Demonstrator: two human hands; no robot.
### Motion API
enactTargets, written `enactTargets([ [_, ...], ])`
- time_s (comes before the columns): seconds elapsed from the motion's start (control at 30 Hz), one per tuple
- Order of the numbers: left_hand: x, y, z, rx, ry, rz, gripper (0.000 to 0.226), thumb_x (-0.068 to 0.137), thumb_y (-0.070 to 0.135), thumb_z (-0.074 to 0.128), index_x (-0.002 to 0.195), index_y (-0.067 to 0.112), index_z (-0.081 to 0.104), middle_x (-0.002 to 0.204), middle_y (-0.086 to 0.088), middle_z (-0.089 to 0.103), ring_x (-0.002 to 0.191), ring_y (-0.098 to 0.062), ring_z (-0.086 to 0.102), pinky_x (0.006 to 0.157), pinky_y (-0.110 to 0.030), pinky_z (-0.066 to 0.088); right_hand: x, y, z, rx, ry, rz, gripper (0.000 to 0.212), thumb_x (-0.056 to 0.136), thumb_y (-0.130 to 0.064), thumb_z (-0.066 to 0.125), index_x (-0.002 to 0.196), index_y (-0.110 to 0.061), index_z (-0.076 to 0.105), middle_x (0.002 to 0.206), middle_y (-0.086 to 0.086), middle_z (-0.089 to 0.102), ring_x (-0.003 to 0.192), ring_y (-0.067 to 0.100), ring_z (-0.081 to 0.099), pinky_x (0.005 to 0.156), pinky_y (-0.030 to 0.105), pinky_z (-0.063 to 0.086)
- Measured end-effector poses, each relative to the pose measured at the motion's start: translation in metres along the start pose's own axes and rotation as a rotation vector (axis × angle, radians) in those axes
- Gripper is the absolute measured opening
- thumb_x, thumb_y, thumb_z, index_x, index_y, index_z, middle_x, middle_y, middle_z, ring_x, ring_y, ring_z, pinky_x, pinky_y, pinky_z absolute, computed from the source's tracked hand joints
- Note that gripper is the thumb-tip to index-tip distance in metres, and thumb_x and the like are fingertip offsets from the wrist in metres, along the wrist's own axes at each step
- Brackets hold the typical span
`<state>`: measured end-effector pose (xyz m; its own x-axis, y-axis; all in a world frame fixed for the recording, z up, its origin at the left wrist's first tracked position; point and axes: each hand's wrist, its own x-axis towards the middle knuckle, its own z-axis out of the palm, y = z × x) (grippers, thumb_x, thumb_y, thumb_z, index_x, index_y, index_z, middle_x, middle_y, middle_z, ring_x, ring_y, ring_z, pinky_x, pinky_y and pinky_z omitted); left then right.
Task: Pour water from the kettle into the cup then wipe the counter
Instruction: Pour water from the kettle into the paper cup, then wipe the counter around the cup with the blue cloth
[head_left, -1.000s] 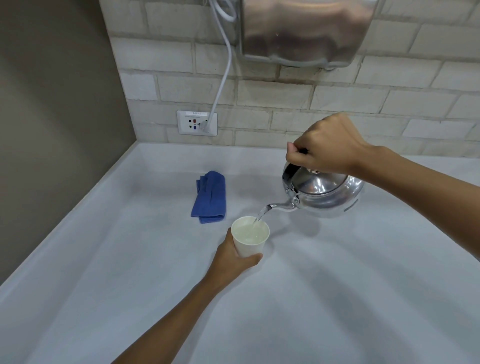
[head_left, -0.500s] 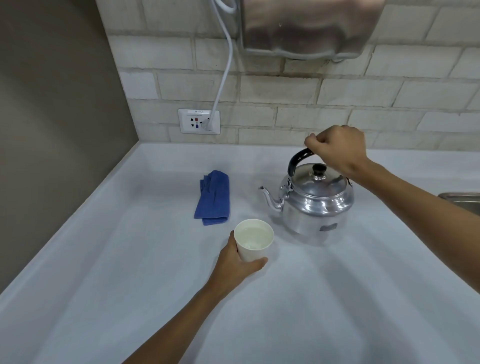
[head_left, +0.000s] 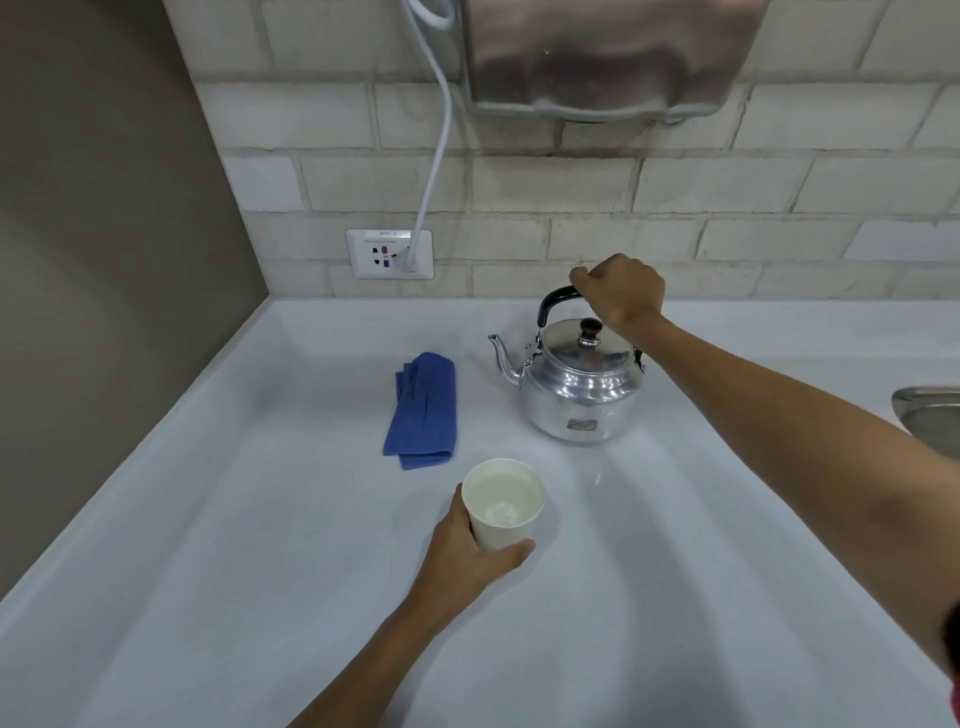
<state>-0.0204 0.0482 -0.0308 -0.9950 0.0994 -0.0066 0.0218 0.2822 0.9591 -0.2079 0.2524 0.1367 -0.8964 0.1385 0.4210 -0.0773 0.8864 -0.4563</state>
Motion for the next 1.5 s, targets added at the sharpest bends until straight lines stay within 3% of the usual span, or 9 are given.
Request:
enactTargets([
  [0.47,0.000,0.002,-0.001,-0.001,0.001,0.014,0.064,0.055,0.040,0.082,0.106,0.046,0.043,0.112,0.017,0.057,0.104,0.001,0.054,0.079,-0.013,0.045,0.010,0.010,0.020,-0.052,-0.009,0.056,0.050,0.084,-0.029,0.044,0.039,-0.010,0.033,0.041,0.004,0.034,0.042,0.024,0.033,0.047,0.027,0.025],
  [0.57,0.000,0.003,-0.002,-0.005,-0.017,0.012,0.065,0.057,0.035,0.083,0.106,0.045,0.042,0.113,0.016,0.057,0.105,-0.001,0.054,0.080,-0.014,0.044,0.002,0.006,0.018,-0.121,-0.015,0.001,0.052,0.094,-0.035,0.035,0.072,0.002,0.063,0.073,0.020,0.066,0.074,0.036,0.057,0.065,0.036,0.040],
  [0.7,0.003,0.009,-0.010,0.000,-0.138,-0.004,0.075,0.058,0.027,0.084,0.117,0.040,0.040,0.120,0.013,0.055,0.112,-0.003,0.051,0.089,-0.018,0.042,-0.044,0.008,0.020,-0.132,0.202,-0.195,0.037,0.092,-0.034,0.048,0.112,-0.004,0.054,0.125,0.019,0.049,0.119,0.037,0.039,0.098,0.043,0.026],
  [0.8,0.003,0.012,-0.025,0.052,-0.310,0.027,0.089,0.061,0.021,0.082,0.131,0.037,0.029,0.131,0.019,0.046,0.120,0.003,0.043,0.096,-0.013,0.039,-0.101,0.020,0.026,-0.022,0.217,-0.244,0.045,0.088,-0.037,0.047,0.118,-0.004,0.048,0.134,0.019,0.043,0.127,0.037,0.034,0.102,0.043,0.025],
  [0.9,-0.005,0.004,-0.052,0.115,-0.381,-0.016,0.101,0.066,0.022,0.078,0.142,0.035,0.013,0.144,0.024,0.026,0.129,0.007,0.030,0.106,-0.015,0.030,-0.160,0.044,0.040,-0.013,0.004,-0.133,0.061,0.085,-0.045,0.038,0.127,-0.002,0.040,0.137,0.020,0.040,0.130,0.037,0.031,0.105,0.047,0.026],
  [1.07,-0.002,-0.010,-0.101,0.130,-0.183,-0.111,0.076,0.077,0.012,0.071,0.139,0.029,0.029,0.142,0.011,0.033,0.127,-0.008,0.035,0.102,-0.024,0.033,-0.221,0.068,0.070,-0.192,-0.357,0.022,0.065,0.091,-0.048,0.024,0.142,-0.008,0.017,0.155,0.012,0.013,0.143,0.027,0.005,0.117,0.042,0.008],
  [1.23,0.048,-0.003,-0.108,0.243,0.096,0.065,0.044,0.086,0.015,0.060,0.127,0.024,0.047,0.130,0.008,0.047,0.117,-0.010,0.044,0.094,-0.018,0.032,-0.228,0.067,0.079,-0.293,-0.366,0.023,0.071,0.091,-0.055,0.007,0.145,-0.009,0.005,0.157,0.010,0.006,0.144,0.023,0.000,0.119,0.040,0.004],
  [1.3,0.077,-0.001,-0.101,0.346,0.108,0.136,0.042,0.090,0.018,0.054,0.131,0.017,0.044,0.138,0.001,0.043,0.125,-0.012,0.039,0.100,-0.018,0.029,-0.229,0.067,0.078,-0.304,-0.357,0.016,0.078,0.083,-0.057,-0.004,0.145,-0.009,0.005,0.157,0.010,0.006,0.144,0.023,0.000,0.118,0.039,0.002],
  [1.5,0.165,-0.014,-0.076,0.943,0.132,0.121,0.056,0.097,0.033,0.032,0.144,0.009,0.013,0.155,-0.016,0.010,0.141,-0.031,0.014,0.114,-0.042,0.015,-0.230,0.067,0.081,-0.269,-0.358,0.042,0.068,0.091,-0.053,0.009,0.145,-0.011,0.001,0.157,0.008,0.002,0.144,0.021,-0.005,0.119,0.038,-0.001],
])
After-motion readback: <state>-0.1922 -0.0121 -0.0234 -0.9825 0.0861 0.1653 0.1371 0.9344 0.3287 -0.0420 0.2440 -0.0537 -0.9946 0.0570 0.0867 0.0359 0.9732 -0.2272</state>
